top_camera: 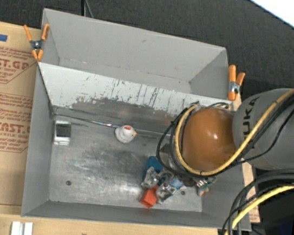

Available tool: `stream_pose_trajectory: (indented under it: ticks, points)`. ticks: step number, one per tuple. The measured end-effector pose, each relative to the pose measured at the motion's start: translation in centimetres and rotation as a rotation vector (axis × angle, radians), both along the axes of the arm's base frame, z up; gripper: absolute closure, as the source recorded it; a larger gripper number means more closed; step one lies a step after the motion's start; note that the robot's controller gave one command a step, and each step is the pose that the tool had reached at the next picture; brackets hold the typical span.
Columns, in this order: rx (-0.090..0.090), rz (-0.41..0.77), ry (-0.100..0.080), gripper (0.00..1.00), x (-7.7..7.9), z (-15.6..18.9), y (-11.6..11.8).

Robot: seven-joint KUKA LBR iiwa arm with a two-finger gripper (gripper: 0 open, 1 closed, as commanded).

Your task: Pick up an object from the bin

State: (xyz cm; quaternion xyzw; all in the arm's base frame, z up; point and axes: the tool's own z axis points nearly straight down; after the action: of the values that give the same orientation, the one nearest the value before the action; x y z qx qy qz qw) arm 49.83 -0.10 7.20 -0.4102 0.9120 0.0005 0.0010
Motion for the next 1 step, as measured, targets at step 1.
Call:
stream_pose_trajectory:
  ticks: [1]
  points:
    - [0.0,0.0,0.0,1.0,0.01,0.0,0.0]
